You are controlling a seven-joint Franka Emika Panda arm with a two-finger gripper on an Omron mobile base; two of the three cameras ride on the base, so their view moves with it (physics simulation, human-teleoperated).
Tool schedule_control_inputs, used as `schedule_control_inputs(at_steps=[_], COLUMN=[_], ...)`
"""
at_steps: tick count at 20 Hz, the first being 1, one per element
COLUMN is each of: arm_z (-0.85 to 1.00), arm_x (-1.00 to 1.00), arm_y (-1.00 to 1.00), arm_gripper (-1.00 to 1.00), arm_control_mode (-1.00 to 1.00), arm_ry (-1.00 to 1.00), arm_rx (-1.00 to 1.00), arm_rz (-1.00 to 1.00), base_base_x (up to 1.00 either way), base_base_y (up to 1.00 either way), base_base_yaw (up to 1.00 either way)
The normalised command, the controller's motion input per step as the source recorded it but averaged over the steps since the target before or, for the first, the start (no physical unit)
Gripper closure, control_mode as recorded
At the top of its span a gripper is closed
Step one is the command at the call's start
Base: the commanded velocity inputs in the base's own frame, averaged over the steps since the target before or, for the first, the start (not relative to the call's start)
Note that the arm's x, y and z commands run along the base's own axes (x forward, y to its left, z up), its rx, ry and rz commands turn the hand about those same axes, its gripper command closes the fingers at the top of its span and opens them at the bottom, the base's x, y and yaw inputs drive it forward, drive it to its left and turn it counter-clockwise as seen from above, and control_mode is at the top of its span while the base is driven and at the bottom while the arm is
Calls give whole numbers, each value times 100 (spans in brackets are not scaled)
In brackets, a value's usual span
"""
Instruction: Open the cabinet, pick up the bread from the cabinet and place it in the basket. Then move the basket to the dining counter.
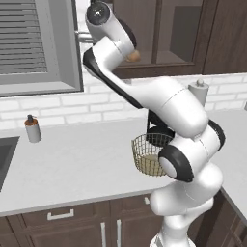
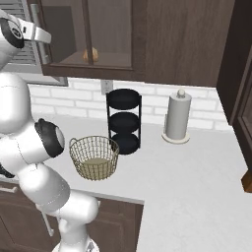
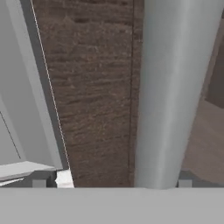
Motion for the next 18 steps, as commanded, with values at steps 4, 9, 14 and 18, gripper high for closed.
schedule_control_inputs(at_steps=[4, 9, 14, 18], arm_z=[0, 0, 0, -3], arm_x=[21, 20, 8, -3], arm_y=[-8, 0, 0, 0], arm_gripper=[100, 100, 100, 100], arm_control_mode=[-100, -100, -100, -100], arm_ry=[-1, 0, 0, 0], arm_rx=[0, 0, 0, 0], arm_rz=[13, 10, 3, 0], base_base_x=[0, 0, 0, 0], base_base_y=[0, 0, 0, 0], base_base_yaw=[0, 0, 0, 0])
